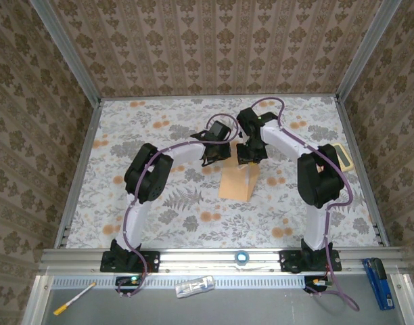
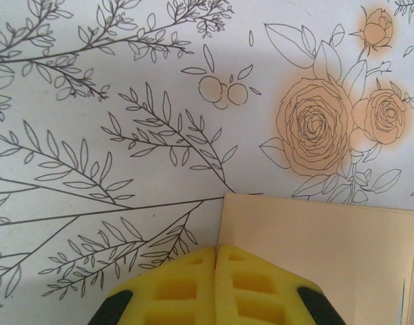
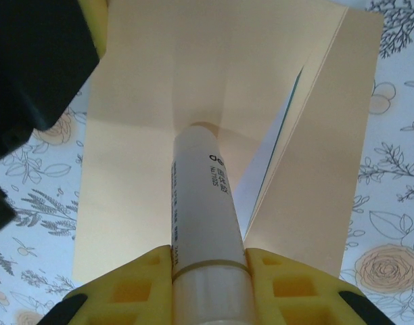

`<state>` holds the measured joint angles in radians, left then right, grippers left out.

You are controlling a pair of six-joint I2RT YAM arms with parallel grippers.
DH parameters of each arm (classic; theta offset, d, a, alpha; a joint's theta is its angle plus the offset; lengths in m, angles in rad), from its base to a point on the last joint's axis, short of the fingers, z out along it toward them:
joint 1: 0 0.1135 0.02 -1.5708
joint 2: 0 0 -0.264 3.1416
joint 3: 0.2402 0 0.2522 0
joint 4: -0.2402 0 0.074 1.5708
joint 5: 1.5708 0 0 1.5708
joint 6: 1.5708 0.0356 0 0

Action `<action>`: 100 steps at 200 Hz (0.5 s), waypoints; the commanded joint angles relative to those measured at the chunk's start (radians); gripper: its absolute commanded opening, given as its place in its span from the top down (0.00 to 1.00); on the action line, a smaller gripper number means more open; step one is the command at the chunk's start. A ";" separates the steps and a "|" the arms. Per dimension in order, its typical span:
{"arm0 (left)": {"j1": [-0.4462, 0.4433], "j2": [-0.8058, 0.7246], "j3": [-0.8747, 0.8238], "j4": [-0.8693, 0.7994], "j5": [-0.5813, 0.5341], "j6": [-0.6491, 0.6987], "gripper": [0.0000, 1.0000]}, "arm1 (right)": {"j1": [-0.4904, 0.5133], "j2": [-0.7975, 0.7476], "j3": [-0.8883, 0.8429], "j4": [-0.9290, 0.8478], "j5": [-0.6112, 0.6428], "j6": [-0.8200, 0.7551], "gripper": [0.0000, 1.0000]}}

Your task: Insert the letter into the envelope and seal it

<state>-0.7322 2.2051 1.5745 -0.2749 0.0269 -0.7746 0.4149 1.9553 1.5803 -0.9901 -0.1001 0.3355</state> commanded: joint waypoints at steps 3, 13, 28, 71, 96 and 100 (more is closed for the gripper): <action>-0.001 0.018 -0.033 -0.124 0.024 -0.020 1.00 | 0.021 -0.039 -0.041 -0.075 0.027 -0.018 0.88; -0.001 0.018 -0.034 -0.123 0.024 -0.021 1.00 | 0.028 -0.048 -0.045 -0.084 0.025 -0.019 0.89; -0.002 0.018 -0.037 -0.119 0.024 -0.024 1.00 | 0.039 -0.064 -0.056 -0.095 0.019 -0.016 0.88; -0.002 0.015 -0.048 -0.112 0.024 -0.032 1.00 | 0.070 -0.107 -0.110 -0.114 -0.011 0.009 0.88; -0.002 0.015 -0.050 -0.109 0.024 -0.034 1.00 | 0.090 -0.118 -0.147 -0.109 -0.034 0.023 0.88; -0.002 0.015 -0.051 -0.110 0.024 -0.034 1.00 | 0.090 -0.118 -0.150 -0.107 -0.037 0.026 0.88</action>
<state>-0.7326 2.2036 1.5711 -0.2733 0.0307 -0.7937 0.4873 1.8675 1.4696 -1.0321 -0.1047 0.3435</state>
